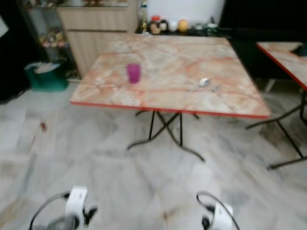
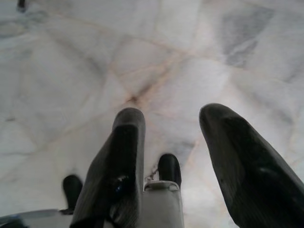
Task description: Setting the table
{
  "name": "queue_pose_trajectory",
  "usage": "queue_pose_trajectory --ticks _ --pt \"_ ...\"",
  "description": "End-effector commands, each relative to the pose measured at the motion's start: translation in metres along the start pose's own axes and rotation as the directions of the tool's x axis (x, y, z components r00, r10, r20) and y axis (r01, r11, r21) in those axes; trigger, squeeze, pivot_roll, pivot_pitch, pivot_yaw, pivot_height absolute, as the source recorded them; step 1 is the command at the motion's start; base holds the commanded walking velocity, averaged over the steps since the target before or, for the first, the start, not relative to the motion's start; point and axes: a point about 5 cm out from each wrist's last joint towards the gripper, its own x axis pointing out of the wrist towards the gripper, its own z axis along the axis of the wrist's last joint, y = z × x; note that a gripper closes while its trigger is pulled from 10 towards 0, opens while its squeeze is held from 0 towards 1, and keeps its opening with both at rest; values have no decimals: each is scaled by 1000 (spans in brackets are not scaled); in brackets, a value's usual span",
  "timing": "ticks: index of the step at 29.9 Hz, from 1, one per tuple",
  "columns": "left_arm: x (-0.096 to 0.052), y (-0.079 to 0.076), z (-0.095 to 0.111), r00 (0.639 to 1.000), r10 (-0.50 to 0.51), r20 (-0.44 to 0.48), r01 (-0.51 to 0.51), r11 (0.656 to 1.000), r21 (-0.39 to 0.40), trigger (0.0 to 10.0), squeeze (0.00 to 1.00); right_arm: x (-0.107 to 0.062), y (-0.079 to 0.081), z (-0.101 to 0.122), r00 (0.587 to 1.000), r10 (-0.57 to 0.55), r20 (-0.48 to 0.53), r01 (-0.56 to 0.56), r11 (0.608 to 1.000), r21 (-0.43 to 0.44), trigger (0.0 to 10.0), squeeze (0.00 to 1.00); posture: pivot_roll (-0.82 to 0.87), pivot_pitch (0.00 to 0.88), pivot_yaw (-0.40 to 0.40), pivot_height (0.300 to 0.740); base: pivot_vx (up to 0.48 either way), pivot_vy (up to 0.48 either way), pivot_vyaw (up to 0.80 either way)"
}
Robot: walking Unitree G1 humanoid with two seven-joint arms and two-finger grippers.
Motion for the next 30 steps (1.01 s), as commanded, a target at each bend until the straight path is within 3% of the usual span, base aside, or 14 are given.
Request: queue_pose_trajectory --ticks 1,12,19,24,26,30 --pt "1 -9 3 1000 -22 9 22 1000 1 10000 0 -1 -10 2 1000 -26 12 26 1000 -1 10000 0 64 0 -26 740 0 0 0" --pt "2 -9 11 997 -21 79 22 1000 -10 10000 0 -1 -12 -1 1000 -29 3 29 1000 -12 10000 0 71 0 -25 740 0 0 0" --pt "1 -14 5 998 -47 46 47 999 -8 10000 0 -2 -11 -2 1000 -23 -3 23 1000 -21 10000 0 61 0 -19 740 0 0 0" --pt "1 -14 4 998 -31 51 31 999 -6 10000 0 -2 -11 -2 1000 -25 -4 25 999 -23 10000 0 61 0 -19 740 274 0 0" --pt "1 -9 8 998 -8 66 12 998 -54 10000 0 -2 -12 -2 1000 -28 -4 28 999 -23 10000 0 62 0 -23 740 277 0 0" --pt "2 -10 11 997 -26 71 29 999 -36 10000 0 -2 -12 -2 1000 -29 -5 29 999 -23 10000 0 66 0 -25 740 308 0 0"
